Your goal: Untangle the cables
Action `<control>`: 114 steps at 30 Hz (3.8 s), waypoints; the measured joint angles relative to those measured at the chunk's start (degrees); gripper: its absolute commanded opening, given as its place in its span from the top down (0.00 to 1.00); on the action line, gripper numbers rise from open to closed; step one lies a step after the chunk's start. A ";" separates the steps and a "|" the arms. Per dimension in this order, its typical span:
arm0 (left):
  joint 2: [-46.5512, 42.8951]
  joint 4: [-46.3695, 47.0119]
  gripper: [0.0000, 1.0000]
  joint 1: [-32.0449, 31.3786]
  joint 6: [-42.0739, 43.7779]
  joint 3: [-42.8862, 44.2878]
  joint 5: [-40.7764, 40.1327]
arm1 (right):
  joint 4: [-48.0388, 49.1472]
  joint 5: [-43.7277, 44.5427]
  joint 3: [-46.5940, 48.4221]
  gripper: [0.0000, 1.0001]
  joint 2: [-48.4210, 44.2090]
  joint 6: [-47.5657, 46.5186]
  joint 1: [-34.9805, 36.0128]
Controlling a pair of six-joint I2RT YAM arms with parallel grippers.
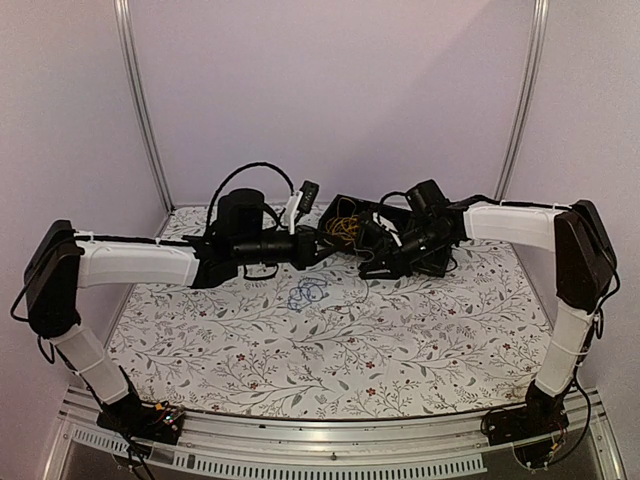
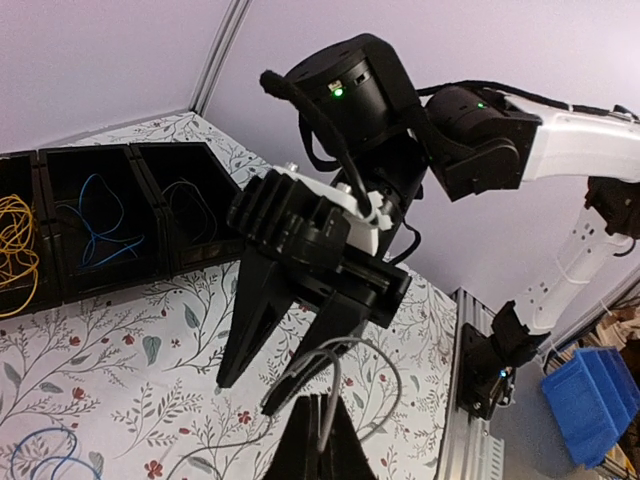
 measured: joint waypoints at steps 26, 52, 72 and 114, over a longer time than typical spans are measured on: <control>-0.44 -3.76 0.56 -0.11 1.95 -0.48 -2.34 | -3.48 4.46 8.33 1.00 -3.65 -1.53 -20.81; -0.44 -8.02 0.56 -0.11 2.64 -3.04 -7.13 | -1.51 4.72 14.78 1.00 11.30 -5.40 -32.00; -0.50 -11.54 0.56 2.82 1.18 -6.25 -13.64 | -0.61 23.80 15.74 1.00 13.14 -17.00 -29.40; 6.47 -20.33 1.00 7.37 -5.01 -7.32 -14.23 | -6.84 28.85 9.20 0.29 -1.86 -21.09 -7.61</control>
